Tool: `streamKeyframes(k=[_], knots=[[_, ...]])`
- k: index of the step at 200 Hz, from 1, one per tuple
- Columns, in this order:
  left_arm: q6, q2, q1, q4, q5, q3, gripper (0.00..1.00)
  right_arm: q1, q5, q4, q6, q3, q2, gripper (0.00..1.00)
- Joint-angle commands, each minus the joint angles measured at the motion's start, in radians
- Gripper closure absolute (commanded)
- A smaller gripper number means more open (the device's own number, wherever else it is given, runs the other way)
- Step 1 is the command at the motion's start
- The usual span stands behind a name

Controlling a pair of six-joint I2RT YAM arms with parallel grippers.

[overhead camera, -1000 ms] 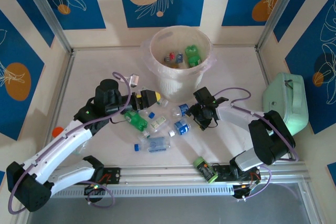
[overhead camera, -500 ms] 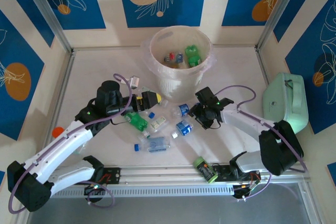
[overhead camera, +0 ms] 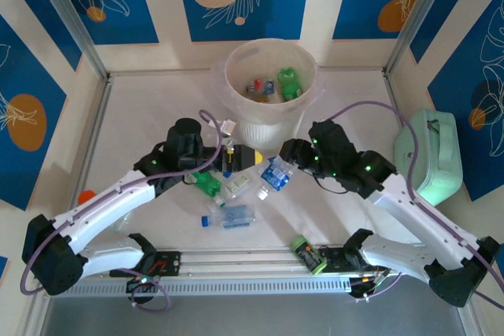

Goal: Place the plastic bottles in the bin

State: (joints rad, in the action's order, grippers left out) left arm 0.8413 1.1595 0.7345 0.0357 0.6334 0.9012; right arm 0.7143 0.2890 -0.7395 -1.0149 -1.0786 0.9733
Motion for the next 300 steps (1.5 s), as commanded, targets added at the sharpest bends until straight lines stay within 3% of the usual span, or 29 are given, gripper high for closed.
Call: streamKeyframes(k=[1, 54, 178, 268, 285, 300], knots=[[-0.050, 0.040, 0.042, -0.052, 0.071, 0.060, 0.00, 0.009, 0.007, -0.041, 0.095, -0.079, -0.006, 0.44], [-0.050, 0.091, 0.082, -0.106, 0.124, 0.103, 0.03, 0.048, -0.023, -0.051, 0.182, -0.216, 0.061, 0.44], [-0.021, 0.161, 0.108, -0.172, 0.147, 0.093, 0.22, 0.073, -0.058, -0.029, 0.173, -0.247, 0.105, 0.44], [0.004, 0.155, 0.108, -0.205, 0.076, 0.078, 0.38, 0.082, -0.040, -0.019, 0.167, -0.245, 0.108, 0.44], [0.036, 0.160, 0.108, -0.250, 0.071, 0.059, 0.40, 0.081, -0.033, -0.020, 0.163, -0.243, 0.107, 0.41], [0.051, 0.158, 0.109, -0.272, 0.063, 0.046, 0.41, 0.080, -0.016, -0.030, 0.152, -0.248, 0.104, 0.31]])
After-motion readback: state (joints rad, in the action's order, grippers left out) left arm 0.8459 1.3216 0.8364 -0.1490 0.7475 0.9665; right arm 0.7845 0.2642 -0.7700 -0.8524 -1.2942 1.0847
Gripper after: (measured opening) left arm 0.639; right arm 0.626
